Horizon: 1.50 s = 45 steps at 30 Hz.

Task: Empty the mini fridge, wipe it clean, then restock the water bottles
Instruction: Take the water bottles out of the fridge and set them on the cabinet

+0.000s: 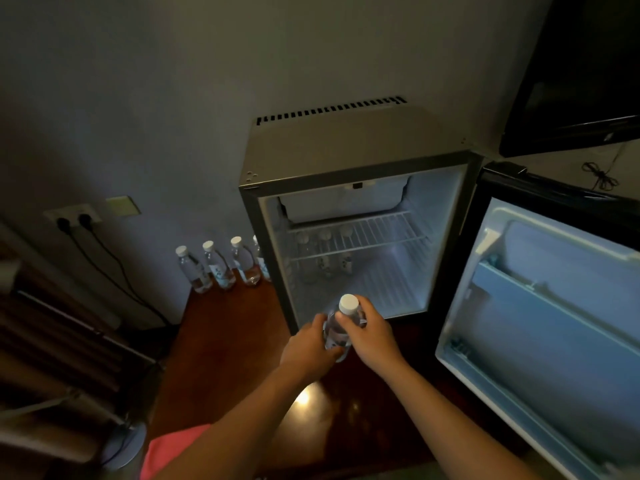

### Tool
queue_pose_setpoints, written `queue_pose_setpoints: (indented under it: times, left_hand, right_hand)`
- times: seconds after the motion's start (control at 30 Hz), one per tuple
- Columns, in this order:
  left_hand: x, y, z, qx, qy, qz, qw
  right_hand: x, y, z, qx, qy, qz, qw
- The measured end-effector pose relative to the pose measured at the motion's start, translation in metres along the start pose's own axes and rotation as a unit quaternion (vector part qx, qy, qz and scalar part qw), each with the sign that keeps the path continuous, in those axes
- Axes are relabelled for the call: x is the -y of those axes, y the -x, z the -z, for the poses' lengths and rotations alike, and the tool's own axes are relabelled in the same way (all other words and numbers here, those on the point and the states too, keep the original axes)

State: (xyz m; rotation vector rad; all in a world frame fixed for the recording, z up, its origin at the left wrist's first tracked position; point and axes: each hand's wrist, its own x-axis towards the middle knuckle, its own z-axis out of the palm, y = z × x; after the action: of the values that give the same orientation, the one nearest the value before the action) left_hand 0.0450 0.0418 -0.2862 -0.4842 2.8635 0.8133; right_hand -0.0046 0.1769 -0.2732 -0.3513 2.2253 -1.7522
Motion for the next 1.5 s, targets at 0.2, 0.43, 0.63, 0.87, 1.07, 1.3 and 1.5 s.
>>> queue_pose_setpoints:
  times: [0.2,0.43,0.63,0.87,1.07,1.3,1.5]
  left_hand:
    - [0.028,0.014,0.006,-0.011,0.018,0.053,0.998]
    - [0.077,0.029,0.015,-0.035,0.029,0.092,0.995]
    - [0.134,0.033,0.033,-0.040,0.063,0.125,0.989]
    - [0.191,0.013,0.064,-0.020,0.070,0.164,0.984]
    - [0.250,-0.014,0.093,-0.013,0.054,0.158,0.986]
    - [0.307,-0.034,0.112,0.011,0.041,0.160,0.986]
    - [0.344,-0.042,0.117,0.027,0.043,0.169,0.984]
  right_hand:
    - [0.011,0.007,-0.028,0.051,0.004,0.013,0.999]
    - [0.014,0.003,-0.080,0.107,0.020,0.010,0.994]
    - [0.019,-0.007,-0.142,0.161,0.027,0.006,0.987]
    - [0.019,-0.039,-0.206,0.189,0.048,-0.023,0.980]
    - [0.012,-0.073,-0.269,0.205,0.077,-0.018,0.976]
    - [-0.002,-0.097,-0.338,0.208,0.102,-0.025,0.973]
    - [-0.021,-0.104,-0.379,0.221,0.129,-0.041,0.966]
